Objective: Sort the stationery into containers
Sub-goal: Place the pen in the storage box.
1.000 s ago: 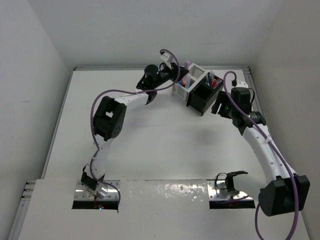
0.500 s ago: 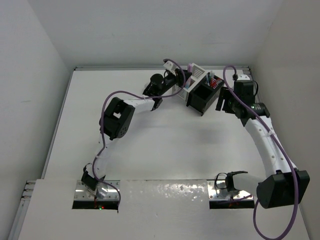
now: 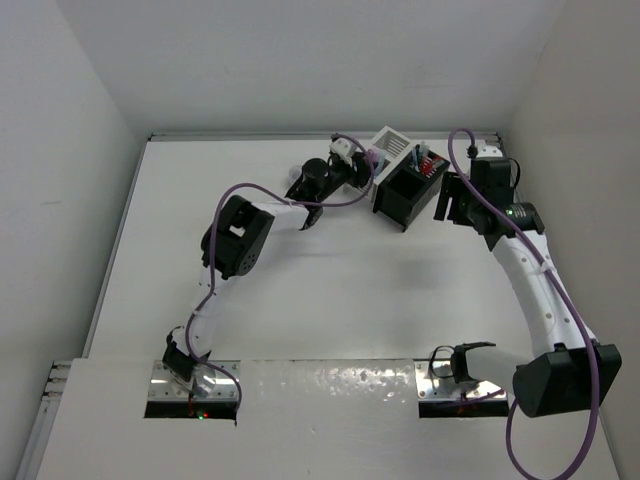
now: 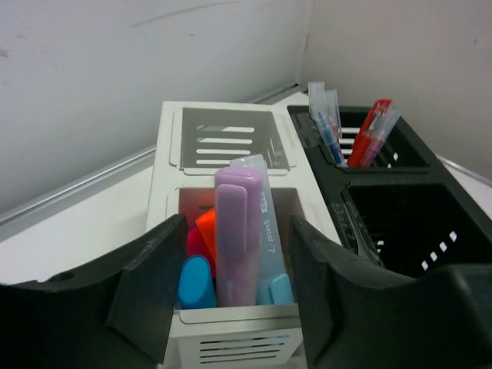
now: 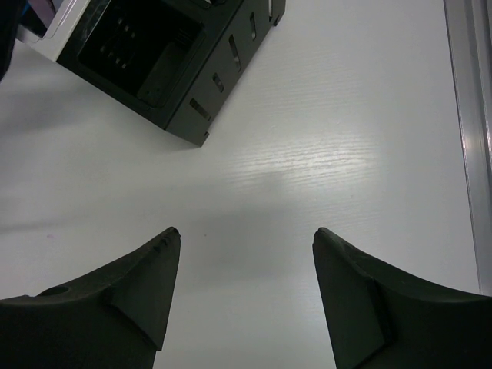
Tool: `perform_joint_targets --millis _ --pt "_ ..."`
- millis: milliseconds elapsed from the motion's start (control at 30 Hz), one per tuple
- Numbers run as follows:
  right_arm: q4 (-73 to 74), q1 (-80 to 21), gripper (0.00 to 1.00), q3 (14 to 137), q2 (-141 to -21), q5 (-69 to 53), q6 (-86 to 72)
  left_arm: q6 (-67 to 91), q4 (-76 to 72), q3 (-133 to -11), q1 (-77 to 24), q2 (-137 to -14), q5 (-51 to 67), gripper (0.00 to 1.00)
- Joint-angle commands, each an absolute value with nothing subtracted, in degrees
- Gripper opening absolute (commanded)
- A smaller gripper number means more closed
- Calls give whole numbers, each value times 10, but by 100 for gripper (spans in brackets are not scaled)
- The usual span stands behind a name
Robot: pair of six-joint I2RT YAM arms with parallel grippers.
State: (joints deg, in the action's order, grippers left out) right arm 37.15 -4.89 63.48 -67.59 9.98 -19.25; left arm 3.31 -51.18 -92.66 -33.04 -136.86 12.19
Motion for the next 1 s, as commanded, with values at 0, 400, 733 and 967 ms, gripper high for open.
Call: perform_joint_targets --millis 0,400,733,967 --pt "372 -46 69 657 -662 99 -191 11 -519 -918 -335 -1359 110 55" --pt "356 -75 59 716 -689 4 -127 -11 -354 -1105 -302 -1258 81 95" --pt "222 -204 70 928 -920 -72 -159 -6 124 -1131 -203 -1058 -101 49" --pt "284 -286 91 1243 -1218 -96 -173 20 195 -880 -84 -856 -130 72"
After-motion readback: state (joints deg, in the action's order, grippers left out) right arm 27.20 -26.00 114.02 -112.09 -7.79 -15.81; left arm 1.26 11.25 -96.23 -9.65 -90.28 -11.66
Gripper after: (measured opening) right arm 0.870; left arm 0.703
